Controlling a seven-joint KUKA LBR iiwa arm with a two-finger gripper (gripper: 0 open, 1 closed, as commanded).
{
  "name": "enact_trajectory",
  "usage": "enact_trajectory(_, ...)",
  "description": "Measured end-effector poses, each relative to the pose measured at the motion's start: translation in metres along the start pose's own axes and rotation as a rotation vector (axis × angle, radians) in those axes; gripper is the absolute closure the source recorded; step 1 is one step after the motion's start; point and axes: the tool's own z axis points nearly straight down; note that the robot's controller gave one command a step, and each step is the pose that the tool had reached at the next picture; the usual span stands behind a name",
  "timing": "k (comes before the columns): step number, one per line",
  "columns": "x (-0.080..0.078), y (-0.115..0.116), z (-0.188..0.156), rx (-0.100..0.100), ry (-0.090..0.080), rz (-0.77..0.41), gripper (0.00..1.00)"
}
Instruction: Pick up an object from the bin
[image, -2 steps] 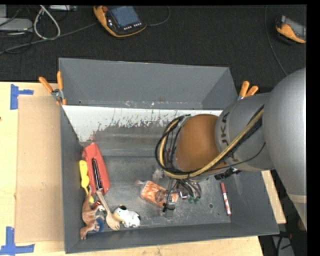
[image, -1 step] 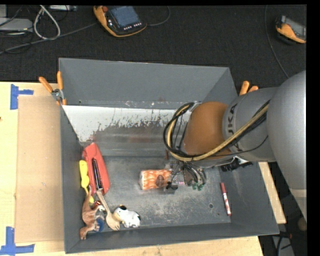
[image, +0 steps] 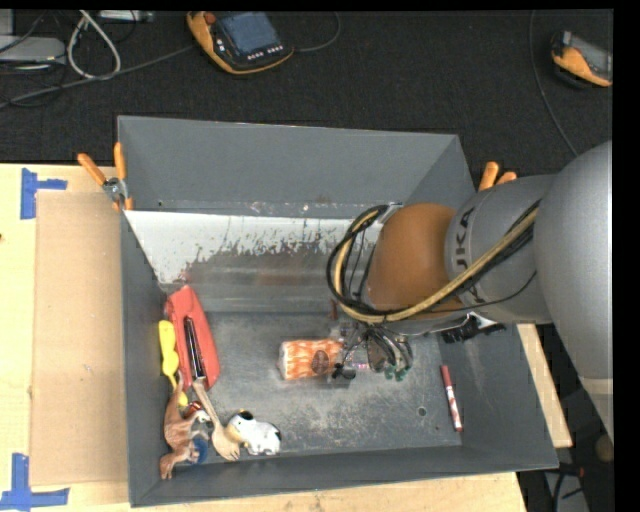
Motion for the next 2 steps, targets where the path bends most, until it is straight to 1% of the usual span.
enact_trajectory(1, 0.02, -0.007, -0.08, 0.0, 0.007, -0.001, 1.0)
enact_trajectory(2, 0.008, -0.006, -0.157, 0.0, 0.013, -0.014, 1.0)
